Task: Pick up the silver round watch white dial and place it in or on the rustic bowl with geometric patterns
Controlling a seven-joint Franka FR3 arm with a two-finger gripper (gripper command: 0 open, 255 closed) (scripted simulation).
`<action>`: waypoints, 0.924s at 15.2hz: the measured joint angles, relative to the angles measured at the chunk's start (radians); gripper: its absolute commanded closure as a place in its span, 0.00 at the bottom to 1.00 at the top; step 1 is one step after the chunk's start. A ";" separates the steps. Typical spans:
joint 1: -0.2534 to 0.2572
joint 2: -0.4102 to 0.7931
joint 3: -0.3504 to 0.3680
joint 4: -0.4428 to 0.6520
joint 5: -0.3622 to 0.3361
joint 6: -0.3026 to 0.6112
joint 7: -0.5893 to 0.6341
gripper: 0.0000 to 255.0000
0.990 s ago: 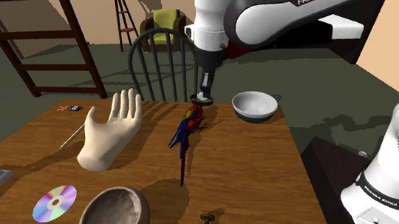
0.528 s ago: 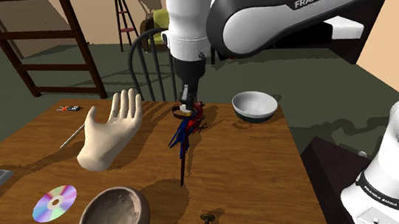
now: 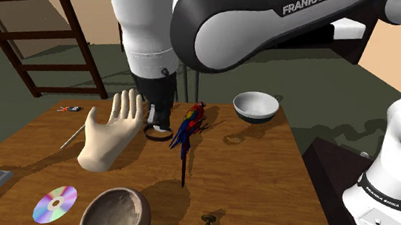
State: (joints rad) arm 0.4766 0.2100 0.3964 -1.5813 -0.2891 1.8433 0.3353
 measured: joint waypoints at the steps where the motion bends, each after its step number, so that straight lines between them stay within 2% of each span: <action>1: 0.019 0.030 0.007 0.040 -0.013 -0.019 0.022 1.00; 5: 0.099 0.143 0.024 0.193 -0.063 -0.084 0.096 1.00; 8: 0.180 0.261 0.028 0.367 -0.109 -0.159 0.143 1.00; 11: 0.291 0.412 0.018 0.627 -0.158 -0.277 0.167 1.00; 12: 0.343 0.494 0.006 0.768 -0.179 -0.332 0.159 1.00; 13: 0.369 0.536 -0.001 0.833 -0.188 -0.355 0.160 1.00; 14: 0.375 0.547 -0.003 0.839 -0.190 -0.353 0.165 1.00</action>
State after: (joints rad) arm 0.8513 0.7567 0.3938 -0.7421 -0.4792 1.4901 0.4999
